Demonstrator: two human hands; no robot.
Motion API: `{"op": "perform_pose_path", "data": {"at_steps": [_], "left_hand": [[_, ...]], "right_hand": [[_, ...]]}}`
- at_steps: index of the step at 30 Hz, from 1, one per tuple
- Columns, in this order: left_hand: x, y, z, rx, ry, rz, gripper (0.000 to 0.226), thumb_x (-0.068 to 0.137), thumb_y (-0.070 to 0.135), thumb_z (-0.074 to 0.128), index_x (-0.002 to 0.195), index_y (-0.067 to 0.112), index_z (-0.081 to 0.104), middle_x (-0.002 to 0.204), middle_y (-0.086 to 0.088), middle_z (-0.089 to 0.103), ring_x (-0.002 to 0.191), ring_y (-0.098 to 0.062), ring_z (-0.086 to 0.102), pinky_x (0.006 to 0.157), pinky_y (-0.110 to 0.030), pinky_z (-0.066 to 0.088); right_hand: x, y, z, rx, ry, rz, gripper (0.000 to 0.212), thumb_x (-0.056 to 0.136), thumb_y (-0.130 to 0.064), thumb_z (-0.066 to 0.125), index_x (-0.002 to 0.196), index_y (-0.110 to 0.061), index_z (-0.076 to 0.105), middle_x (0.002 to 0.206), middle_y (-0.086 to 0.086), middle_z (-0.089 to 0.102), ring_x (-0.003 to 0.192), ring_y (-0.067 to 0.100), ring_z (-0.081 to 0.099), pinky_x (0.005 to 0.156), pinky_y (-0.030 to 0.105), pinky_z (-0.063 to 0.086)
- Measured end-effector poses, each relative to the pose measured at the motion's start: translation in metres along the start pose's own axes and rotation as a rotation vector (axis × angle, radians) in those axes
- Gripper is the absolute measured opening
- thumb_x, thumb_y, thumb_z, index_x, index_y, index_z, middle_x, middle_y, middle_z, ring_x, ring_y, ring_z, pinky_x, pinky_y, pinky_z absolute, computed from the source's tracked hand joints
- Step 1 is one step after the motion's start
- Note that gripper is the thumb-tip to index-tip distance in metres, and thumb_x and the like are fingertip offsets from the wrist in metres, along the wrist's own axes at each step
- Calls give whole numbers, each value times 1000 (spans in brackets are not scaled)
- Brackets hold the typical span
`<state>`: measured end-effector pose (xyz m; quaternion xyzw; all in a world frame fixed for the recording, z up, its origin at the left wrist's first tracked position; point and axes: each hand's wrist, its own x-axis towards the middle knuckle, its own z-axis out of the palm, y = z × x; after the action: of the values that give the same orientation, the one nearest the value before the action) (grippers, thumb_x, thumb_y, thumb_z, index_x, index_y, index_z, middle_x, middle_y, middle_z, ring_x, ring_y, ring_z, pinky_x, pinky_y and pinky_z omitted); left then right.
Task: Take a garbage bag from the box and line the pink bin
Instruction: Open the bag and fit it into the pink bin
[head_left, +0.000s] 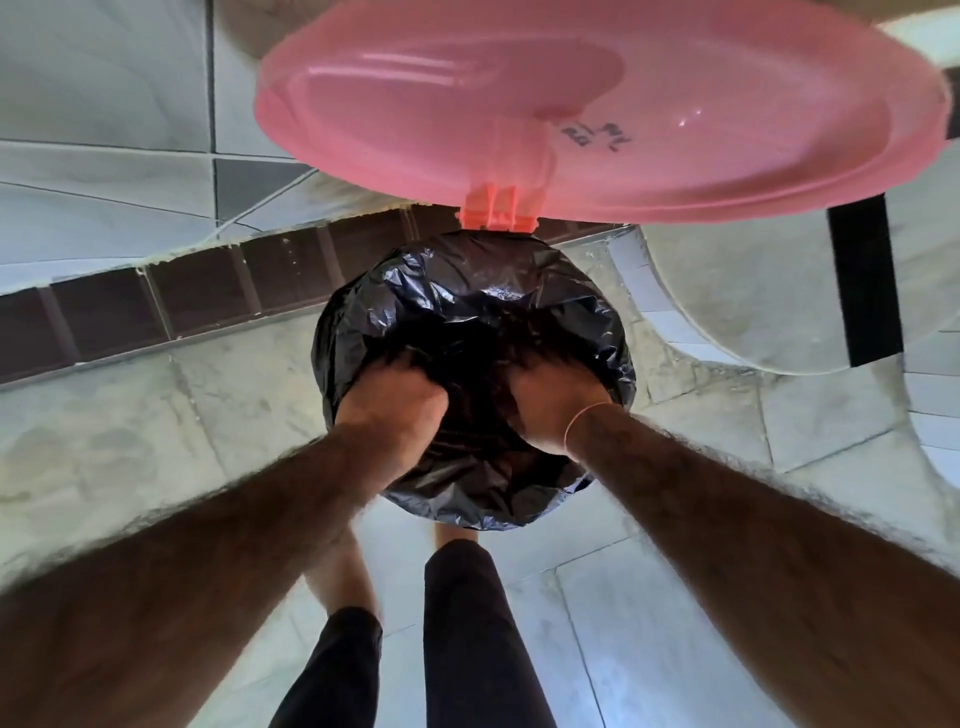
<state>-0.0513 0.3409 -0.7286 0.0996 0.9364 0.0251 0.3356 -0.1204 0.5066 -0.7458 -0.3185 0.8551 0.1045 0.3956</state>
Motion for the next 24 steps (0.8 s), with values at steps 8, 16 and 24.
{"op": "perform_pose_path", "data": {"at_steps": [8,16,24], "left_hand": [[-36,33,8,-260,-68,163,34,95,42,39,96,17,63,94,-4,68,92,-26,63,84,-37,47],[-27,17,0,-307,214,126,4,81,18,59,79,16,62,72,-4,64,66,-27,64,57,-32,45],[-5,-1,-5,78,-73,-32,68,87,16,53,148,2,26,154,-18,29,147,-34,12,118,-49,14]], "right_hand": [[46,1,-85,707,-57,204,40,103,-18,35,138,-4,49,145,17,48,134,30,44,110,28,31],[27,-10,-55,723,93,218,26,93,-14,45,102,-5,68,108,19,71,102,34,65,86,33,51],[-8,0,13,-323,-115,-29,79,82,-48,55,150,-22,26,159,13,24,146,40,14,118,58,5]]}}
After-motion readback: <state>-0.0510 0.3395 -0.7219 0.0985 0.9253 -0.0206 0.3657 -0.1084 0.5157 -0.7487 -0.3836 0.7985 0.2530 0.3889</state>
